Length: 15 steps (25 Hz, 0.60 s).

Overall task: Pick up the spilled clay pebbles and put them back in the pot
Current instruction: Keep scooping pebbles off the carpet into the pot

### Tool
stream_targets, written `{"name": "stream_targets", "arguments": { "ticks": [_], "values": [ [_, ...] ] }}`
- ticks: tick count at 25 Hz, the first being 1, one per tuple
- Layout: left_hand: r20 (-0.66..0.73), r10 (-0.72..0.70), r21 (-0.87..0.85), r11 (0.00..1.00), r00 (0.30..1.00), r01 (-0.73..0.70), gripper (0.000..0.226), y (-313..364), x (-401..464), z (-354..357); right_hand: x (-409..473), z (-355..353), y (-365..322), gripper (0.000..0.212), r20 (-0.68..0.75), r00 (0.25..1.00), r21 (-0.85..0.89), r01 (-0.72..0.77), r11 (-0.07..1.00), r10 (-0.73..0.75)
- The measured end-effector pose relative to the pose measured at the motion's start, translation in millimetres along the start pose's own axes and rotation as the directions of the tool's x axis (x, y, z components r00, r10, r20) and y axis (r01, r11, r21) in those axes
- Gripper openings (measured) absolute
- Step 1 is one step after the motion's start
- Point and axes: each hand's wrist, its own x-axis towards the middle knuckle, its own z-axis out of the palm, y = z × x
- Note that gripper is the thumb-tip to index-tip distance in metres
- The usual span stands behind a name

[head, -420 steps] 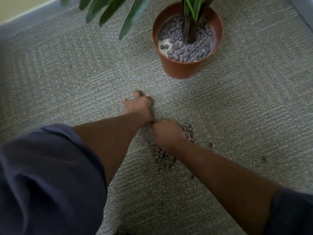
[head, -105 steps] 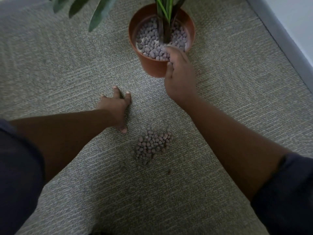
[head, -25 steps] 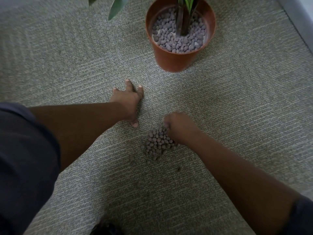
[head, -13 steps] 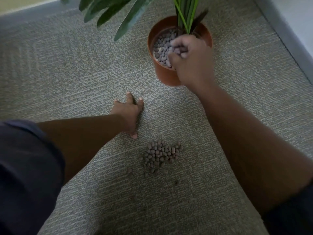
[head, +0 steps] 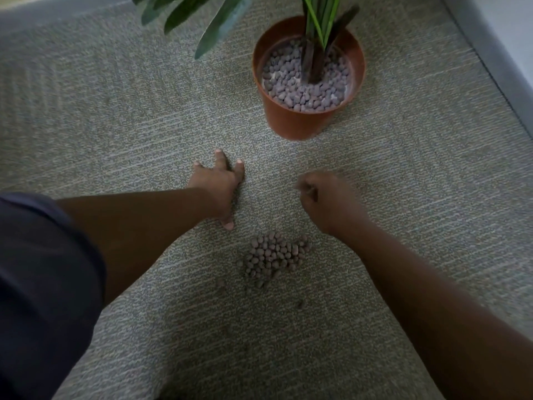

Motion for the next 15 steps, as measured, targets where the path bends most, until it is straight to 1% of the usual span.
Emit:
{"name": "stream_targets", "arguments": {
  "ticks": [1, 3, 5, 6, 7, 9, 15],
  "values": [
    [0.008, -0.004, -0.009, 1.0, 1.0, 0.004, 0.152, 0, 0, 0, -5, 2, 6, 0.019, 0.115, 0.992, -0.055, -0.047, 0.997, 0.053],
    [0.01, -0.004, -0.008, 1.0, 1.0, 0.004, 0.153, 0, 1, 0, -15, 7, 12, 0.021, 0.276, 0.953, -0.154, -0.084, 0.984, 0.125],
    [0.001, 0.001, 0.002, 1.0, 1.0, -0.001, 0.154, 0, 2, 0, -26, 16, 13, 0.025, 0.386, 0.915, -0.204, -0.043, 0.978, 0.121],
    [-0.005, 0.004, 0.008, 1.0, 1.0, -0.004, 0.154, 0, 2, 1, -32, 21, 13, 0.028, 0.417, 0.902, -0.21, -0.028, 0.977, 0.116],
    [-0.011, 0.006, 0.011, 1.0, 1.0, -0.006, 0.154, 0, 2, 1, -38, 26, 13, 0.032, 0.424, 0.897, -0.218, -0.028, 0.976, 0.12],
    [-0.014, 0.002, 0.005, 1.0, 1.0, -0.002, 0.153, 0, 3, 2, -46, 34, 13, 0.037, 0.397, 0.909, -0.232, -0.034, 0.972, 0.126],
    [-0.015, -0.004, -0.001, 1.0, 1.0, 0.004, 0.154, -1, 4, 3, -51, 47, 6, 0.021, 0.408, 0.911, -0.209, 0.023, 0.978, 0.066]
  ]
}}
